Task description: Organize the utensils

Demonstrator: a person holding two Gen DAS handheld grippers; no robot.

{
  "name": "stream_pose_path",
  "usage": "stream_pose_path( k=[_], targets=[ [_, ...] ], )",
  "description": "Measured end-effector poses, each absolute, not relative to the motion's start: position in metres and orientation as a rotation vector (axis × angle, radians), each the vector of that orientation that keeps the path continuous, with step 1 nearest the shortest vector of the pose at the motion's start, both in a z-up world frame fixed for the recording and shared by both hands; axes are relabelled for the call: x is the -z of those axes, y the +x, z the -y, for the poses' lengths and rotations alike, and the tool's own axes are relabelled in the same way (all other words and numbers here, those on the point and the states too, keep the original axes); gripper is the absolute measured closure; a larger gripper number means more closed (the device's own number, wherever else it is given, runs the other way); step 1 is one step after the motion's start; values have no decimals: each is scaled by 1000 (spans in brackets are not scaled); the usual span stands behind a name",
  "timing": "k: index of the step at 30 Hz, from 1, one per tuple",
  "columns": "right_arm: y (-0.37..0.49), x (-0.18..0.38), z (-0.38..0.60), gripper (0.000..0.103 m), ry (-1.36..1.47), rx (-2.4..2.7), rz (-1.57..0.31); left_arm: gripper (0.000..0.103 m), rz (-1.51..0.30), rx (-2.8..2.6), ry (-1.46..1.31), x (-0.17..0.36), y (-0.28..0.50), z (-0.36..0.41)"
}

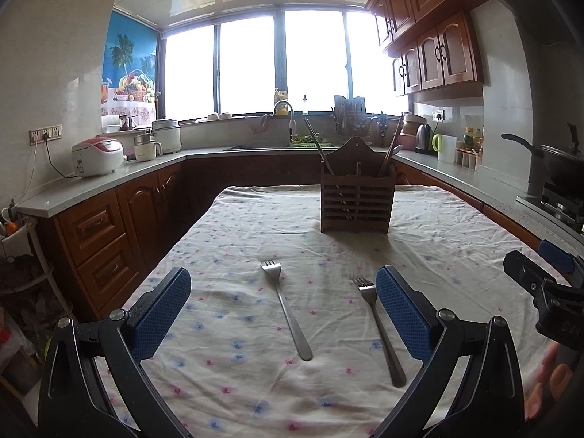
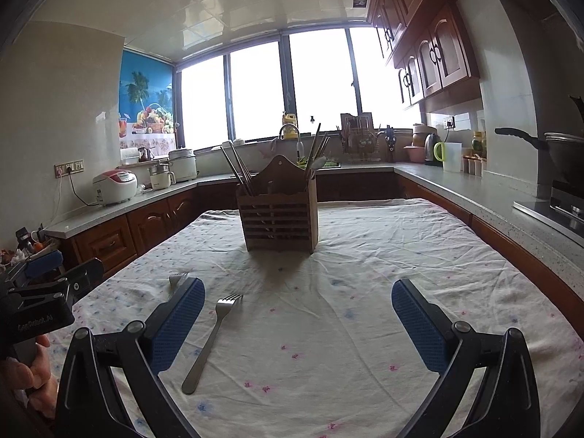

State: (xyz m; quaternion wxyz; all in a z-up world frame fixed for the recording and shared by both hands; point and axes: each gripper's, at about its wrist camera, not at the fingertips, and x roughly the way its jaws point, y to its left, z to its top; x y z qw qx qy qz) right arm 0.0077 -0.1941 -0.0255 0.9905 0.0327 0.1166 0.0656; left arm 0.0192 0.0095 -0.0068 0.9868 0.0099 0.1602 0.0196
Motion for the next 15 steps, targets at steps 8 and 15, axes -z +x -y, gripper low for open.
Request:
stream_pose_path(
  k=[8, 15],
  targets=[
    [8, 25, 192, 0, 58, -136, -230, 0, -326, -40, 20, 8, 21, -11],
    [8, 24, 192, 0, 57, -139, -229, 0, -325, -47, 18, 9, 19, -13]
  ],
)
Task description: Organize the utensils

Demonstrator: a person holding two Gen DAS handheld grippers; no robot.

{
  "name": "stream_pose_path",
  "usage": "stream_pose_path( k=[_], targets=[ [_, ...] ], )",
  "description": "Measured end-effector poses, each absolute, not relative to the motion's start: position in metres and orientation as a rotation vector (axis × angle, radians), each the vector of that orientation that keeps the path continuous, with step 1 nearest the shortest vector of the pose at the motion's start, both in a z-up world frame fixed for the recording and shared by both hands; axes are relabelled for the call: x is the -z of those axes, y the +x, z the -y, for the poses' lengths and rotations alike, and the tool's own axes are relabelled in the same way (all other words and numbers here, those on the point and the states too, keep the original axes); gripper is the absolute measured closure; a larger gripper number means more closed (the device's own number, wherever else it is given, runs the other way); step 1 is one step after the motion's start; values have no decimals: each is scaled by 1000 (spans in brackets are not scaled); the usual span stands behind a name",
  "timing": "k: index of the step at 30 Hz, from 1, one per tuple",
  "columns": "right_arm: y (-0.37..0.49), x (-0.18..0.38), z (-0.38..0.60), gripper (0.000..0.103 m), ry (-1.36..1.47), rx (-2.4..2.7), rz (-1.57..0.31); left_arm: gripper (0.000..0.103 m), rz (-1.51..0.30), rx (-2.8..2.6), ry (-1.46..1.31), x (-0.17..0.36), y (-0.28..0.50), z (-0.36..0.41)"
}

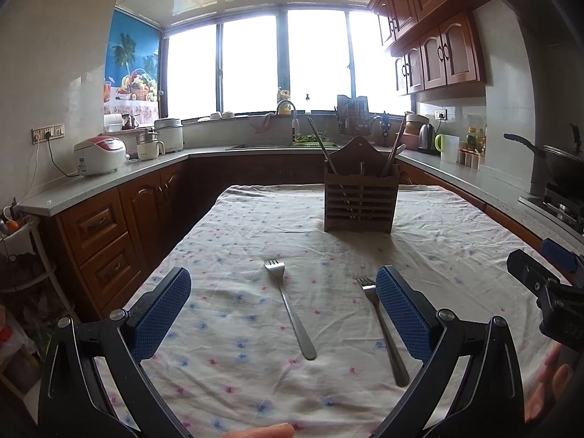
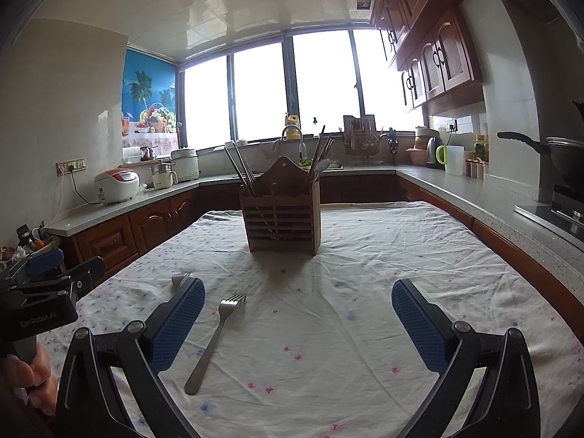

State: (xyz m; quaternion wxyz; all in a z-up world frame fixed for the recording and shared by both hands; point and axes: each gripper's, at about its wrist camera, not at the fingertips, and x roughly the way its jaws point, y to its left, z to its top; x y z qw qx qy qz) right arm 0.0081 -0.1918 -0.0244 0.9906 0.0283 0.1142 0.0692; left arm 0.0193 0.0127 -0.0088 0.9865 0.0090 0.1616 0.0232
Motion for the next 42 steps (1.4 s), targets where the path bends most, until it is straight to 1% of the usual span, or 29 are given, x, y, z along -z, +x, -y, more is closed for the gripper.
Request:
stream_pose_path(
  k=[42],
  targets=[
    [5, 20, 191, 0, 59, -145, -215, 0, -317, -50, 39, 9, 16, -10]
  ],
)
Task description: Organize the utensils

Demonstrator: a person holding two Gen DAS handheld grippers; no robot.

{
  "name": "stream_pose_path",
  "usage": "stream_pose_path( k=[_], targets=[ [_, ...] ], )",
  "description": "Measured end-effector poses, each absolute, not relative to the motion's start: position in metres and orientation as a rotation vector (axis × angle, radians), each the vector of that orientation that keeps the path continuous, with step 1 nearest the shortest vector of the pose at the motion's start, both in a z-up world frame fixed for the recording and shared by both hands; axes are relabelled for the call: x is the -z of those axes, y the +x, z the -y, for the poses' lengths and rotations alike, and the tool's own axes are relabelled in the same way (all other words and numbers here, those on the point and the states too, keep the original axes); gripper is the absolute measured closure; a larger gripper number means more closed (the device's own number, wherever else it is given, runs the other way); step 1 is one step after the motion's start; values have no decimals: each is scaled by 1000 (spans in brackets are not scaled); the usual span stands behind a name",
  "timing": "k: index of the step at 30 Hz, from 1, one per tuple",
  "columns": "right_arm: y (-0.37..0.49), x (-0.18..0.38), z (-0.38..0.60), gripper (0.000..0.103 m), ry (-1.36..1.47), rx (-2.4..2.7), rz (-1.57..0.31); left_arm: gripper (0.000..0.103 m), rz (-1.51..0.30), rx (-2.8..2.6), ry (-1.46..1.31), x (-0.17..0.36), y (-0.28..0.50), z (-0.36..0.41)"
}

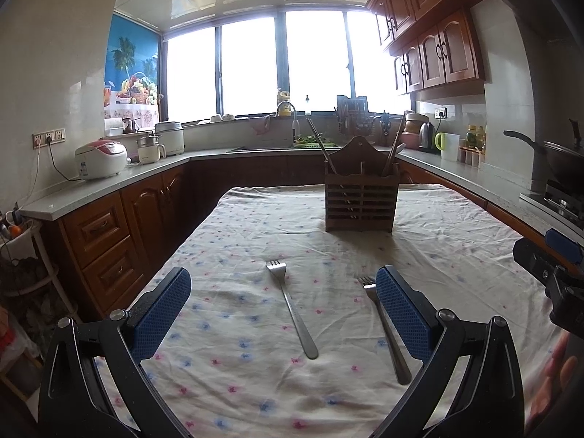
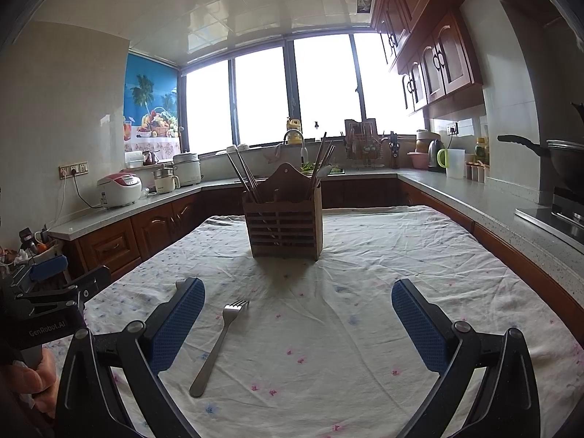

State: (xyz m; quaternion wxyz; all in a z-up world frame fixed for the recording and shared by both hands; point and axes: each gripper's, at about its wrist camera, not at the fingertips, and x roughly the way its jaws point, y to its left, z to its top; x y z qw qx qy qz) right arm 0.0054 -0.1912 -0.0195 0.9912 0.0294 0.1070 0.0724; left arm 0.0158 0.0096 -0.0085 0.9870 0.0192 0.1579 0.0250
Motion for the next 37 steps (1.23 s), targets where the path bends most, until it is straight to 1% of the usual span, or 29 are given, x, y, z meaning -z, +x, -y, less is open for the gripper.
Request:
stream_pose_path(
  k=[37],
  targets=[
    [9, 16, 191, 0, 68, -147, -228, 0, -347, -20, 34, 8, 27, -4]
  ],
)
